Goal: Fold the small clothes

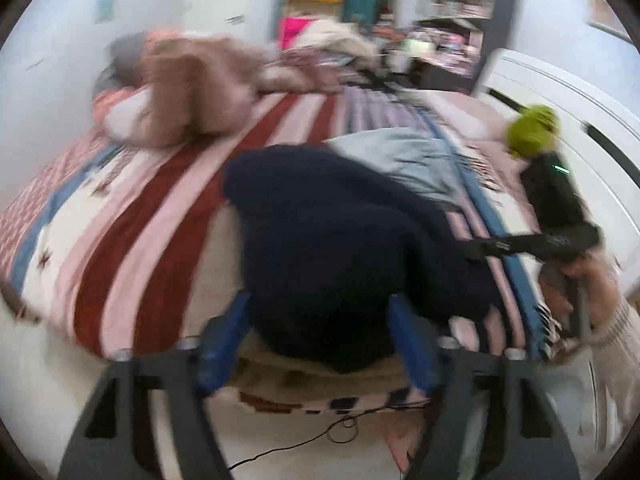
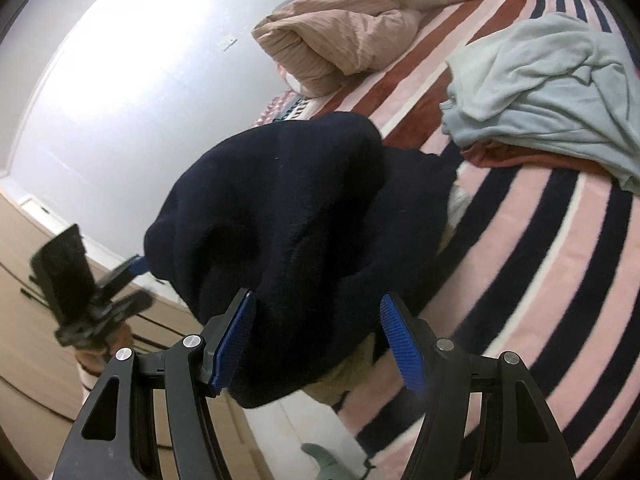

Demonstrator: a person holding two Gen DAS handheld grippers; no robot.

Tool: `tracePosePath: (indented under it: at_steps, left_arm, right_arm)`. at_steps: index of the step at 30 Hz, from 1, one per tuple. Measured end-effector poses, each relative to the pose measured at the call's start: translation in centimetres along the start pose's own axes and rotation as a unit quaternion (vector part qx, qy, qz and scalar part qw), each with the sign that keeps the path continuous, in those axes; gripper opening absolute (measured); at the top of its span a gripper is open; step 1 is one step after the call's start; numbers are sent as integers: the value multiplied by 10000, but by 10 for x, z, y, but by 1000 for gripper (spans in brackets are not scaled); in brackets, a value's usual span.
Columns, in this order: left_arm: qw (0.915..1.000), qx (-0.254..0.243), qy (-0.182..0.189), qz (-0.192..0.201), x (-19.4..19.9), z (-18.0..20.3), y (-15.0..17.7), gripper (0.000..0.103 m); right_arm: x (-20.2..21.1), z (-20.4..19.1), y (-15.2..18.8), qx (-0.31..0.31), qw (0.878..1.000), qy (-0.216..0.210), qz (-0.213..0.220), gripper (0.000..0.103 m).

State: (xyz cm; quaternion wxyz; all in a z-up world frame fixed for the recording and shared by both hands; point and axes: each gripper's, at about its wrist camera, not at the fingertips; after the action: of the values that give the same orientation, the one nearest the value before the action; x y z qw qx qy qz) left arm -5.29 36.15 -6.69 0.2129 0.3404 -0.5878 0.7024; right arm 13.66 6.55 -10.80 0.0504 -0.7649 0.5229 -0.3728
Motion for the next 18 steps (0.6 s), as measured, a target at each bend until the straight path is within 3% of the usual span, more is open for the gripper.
tracePosePath:
  at_steps: [2, 4, 11, 13, 15, 18]
  left_arm:
    - [9998, 164, -44, 118, 0, -13, 0, 49]
    - [9988, 255, -244, 325, 5, -24, 0, 43]
    - [9952, 798, -478, 315, -4, -72, 12, 44]
    - [9916, 944, -874, 95, -17, -85, 19, 44]
    - [9907, 1210, -618, -31, -27, -95, 26, 44]
    - [9896, 1424, -135, 131, -22, -99, 33, 44]
  right_arm:
    - [-6, -6, -2, 54, 10000, 11, -6, 62]
    - [-13, -14, -5, 88, 9999, -55, 4, 62]
    - [-40, -45, -13, 330, 9990, -280, -92, 62]
    - [-47, -49, -12, 356, 9988, -314, -131, 62]
    - [-54, -50, -11, 339, 9988, -293, -198, 62]
    - [-59, -50, -7, 384, 9988, -129, -259, 62]
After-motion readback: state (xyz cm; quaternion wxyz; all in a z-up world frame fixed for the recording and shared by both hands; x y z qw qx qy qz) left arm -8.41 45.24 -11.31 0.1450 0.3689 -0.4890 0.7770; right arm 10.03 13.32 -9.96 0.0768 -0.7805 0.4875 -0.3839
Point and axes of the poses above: each gripper's, at about its wrist camera, not at the fingertips, and x roughly against the way its jaws point, z to its right, y to its underside, and after that the axes turned 7 degrees about -y, right-handed
